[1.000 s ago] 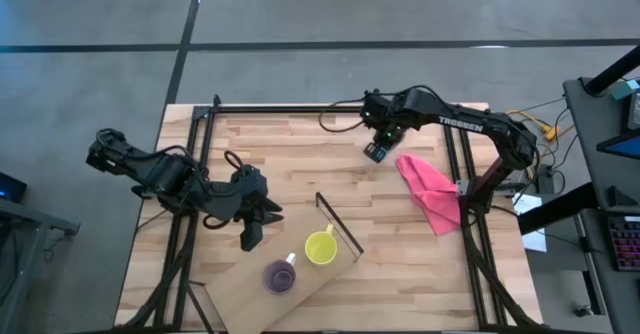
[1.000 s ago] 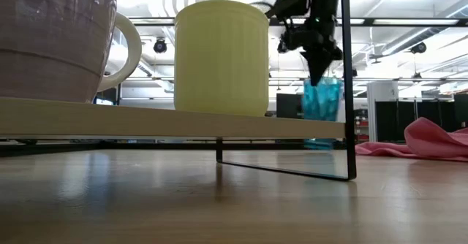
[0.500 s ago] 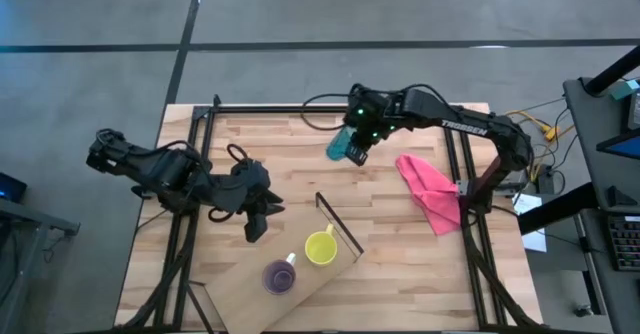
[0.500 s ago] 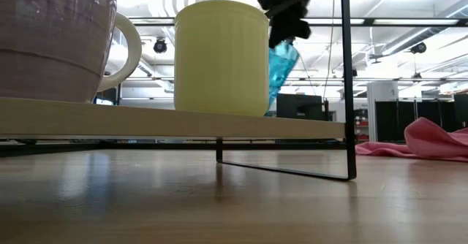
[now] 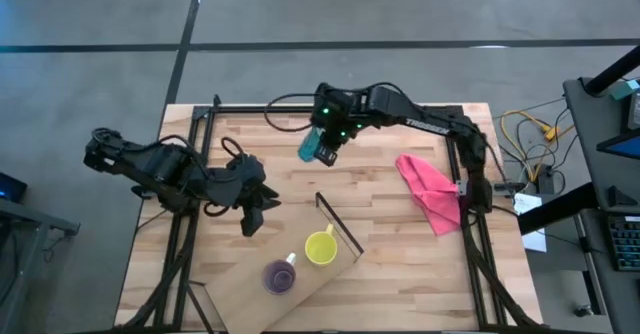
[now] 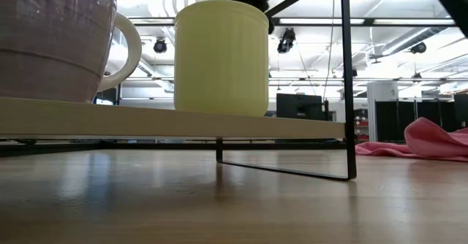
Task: Stack small to large cups/mugs on shelf
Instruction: Put the blue cup on the shelf
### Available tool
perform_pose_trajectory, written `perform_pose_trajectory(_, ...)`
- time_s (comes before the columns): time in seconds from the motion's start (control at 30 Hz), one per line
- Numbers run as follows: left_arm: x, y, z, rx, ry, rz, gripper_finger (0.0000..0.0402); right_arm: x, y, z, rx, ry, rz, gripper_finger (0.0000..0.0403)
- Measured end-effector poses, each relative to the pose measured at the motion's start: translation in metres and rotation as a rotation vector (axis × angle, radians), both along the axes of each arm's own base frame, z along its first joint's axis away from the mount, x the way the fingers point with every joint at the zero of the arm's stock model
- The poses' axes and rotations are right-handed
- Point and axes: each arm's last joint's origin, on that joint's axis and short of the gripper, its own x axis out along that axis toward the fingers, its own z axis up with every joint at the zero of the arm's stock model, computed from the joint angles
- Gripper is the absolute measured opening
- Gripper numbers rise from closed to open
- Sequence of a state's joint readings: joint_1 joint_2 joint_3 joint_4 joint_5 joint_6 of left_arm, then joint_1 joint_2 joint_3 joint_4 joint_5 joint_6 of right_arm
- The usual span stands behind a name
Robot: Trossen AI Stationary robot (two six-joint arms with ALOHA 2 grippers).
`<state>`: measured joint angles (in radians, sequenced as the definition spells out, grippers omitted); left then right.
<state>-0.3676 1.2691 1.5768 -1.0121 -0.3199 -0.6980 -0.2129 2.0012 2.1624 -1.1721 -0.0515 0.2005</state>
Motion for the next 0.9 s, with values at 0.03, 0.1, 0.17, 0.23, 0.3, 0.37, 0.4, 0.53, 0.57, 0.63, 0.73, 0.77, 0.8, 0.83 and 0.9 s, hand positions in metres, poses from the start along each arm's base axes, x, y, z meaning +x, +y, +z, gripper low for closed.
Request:
perform_pose_trajectory(0.03,-0.003,0.001,0.000,0.006,0.013,0.001,0.0081,0.004,0.001,-0.002,0.006,0.014,0.009,0.0009)
perform_pose_trajectory(0.1,-0.008,0.003,-0.003,0.022,0.054,0.006,0.0081,0.011,0.003,-0.009,0.009,0.052,0.033,0.0009)
perform_pose_trajectory(0.17,-0.011,0.005,-0.005,0.041,0.087,0.013,0.0081,0.018,0.007,-0.017,0.016,0.096,0.047,0.0009)
perform_pose_trajectory(0.23,-0.013,0.006,-0.006,0.052,0.114,0.015,0.0081,0.025,0.011,-0.025,0.020,0.128,0.065,0.0009)
perform_pose_trajectory(0.3,-0.014,0.006,-0.007,0.058,0.127,0.015,0.0081,0.031,0.014,-0.032,0.017,0.146,0.085,0.0009)
perform_pose_trajectory(0.37,-0.014,0.006,-0.007,0.059,0.128,0.015,0.0081,0.036,0.017,-0.036,0.017,0.154,0.097,0.0009)
perform_pose_trajectory(0.4,-0.014,0.006,-0.007,0.059,0.128,0.015,0.0081,0.037,0.018,-0.038,0.018,0.157,0.099,0.0009)
perform_pose_trajectory(0.53,-0.014,0.006,-0.008,0.060,0.130,0.015,0.0081,0.037,0.022,-0.045,0.040,0.207,0.097,0.0009)
perform_pose_trajectory(0.57,-0.014,0.006,-0.008,0.061,0.130,0.015,0.0081,0.036,0.023,-0.046,0.049,0.224,0.098,0.0009)
perform_pose_trajectory(0.63,-0.014,0.006,-0.008,0.063,0.131,0.016,0.0081,0.035,0.025,-0.048,0.077,0.241,0.099,0.0009)
perform_pose_trajectory(0.73,-0.013,0.006,-0.011,0.067,0.140,0.016,0.0081,0.034,0.029,-0.048,0.087,0.253,0.105,0.0009)
perform_pose_trajectory(0.77,-0.013,0.006,-0.012,0.068,0.143,0.016,0.0081,0.034,0.030,-0.048,0.089,0.252,0.107,0.0009)
perform_pose_trajectory(0.8,-0.013,0.006,-0.012,0.068,0.144,0.016,0.0081,0.034,0.031,-0.048,0.091,0.253,0.106,0.0009)
perform_pose_trajectory(0.83,-0.013,0.006,-0.013,0.068,0.145,0.016,0.0081,0.034,0.032,-0.049,0.096,0.255,0.101,0.0009)
perform_pose_trajectory(0.9,-0.013,0.006,-0.013,0.070,0.148,0.016,0.0081,0.034,0.032,-0.049,0.105,0.261,0.089,0.0009)
